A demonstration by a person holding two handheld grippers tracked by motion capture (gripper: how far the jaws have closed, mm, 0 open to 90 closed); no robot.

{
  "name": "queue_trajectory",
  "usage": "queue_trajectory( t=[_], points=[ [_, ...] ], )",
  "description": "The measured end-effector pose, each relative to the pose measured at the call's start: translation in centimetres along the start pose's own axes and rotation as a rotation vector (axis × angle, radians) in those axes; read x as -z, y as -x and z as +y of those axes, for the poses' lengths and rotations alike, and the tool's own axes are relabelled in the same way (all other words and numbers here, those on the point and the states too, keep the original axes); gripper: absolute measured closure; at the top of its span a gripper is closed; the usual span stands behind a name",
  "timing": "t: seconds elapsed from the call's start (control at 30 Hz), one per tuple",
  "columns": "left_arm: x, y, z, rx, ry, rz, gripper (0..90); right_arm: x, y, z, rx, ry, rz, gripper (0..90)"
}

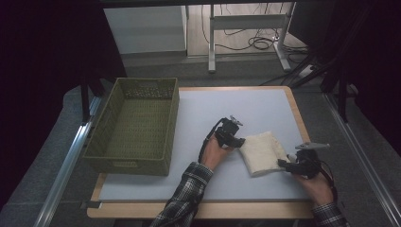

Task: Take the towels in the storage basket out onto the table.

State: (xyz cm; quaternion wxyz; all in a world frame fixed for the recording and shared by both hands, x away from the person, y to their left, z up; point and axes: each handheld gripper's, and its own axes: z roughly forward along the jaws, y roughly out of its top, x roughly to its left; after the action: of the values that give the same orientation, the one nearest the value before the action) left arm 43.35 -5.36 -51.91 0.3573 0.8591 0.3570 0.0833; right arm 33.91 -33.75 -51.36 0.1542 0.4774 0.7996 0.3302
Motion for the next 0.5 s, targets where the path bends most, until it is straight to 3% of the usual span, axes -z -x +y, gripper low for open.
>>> queue_trajectory(
  t=[0.07,0.2,0.23,0.3,0.4,0.43,0.5],
  points=[
    [-0.3,0.0,-0.3,0.007,-0.009,-0.010,45.3,0.0,-0.1,0.0,0.000,-0.002,0.005,51.9],
    [-0.4,0.2,-0.7,0.011,0.018,0.004,45.5,0.0,-0.5,-0.1,-0.016,-0.007,0.022,66.3],
    [-0.4,0.4,-0.8,0.015,0.020,-0.001,48.2,0.0,-0.5,0.0,-0.026,-0.016,0.046,74.0],
    [-0.4,0.7,-0.8,0.012,0.020,-0.010,56.2,-0.1,-0.5,0.0,-0.040,-0.017,0.081,79.2],
    [-0.4,0.9,-0.7,0.025,0.014,-0.064,73.2,-0.1,-0.5,0.0,-0.052,-0.026,0.082,81.4],
    [-0.4,0.9,-0.7,0.027,0.016,-0.070,80.8,-0.1,-0.4,0.0,-0.059,-0.023,0.092,81.8],
    [-0.3,1.0,-0.7,0.010,0.023,-0.059,84.3,0.0,-0.4,0.1,-0.069,-0.023,0.093,82.1]
  ],
)
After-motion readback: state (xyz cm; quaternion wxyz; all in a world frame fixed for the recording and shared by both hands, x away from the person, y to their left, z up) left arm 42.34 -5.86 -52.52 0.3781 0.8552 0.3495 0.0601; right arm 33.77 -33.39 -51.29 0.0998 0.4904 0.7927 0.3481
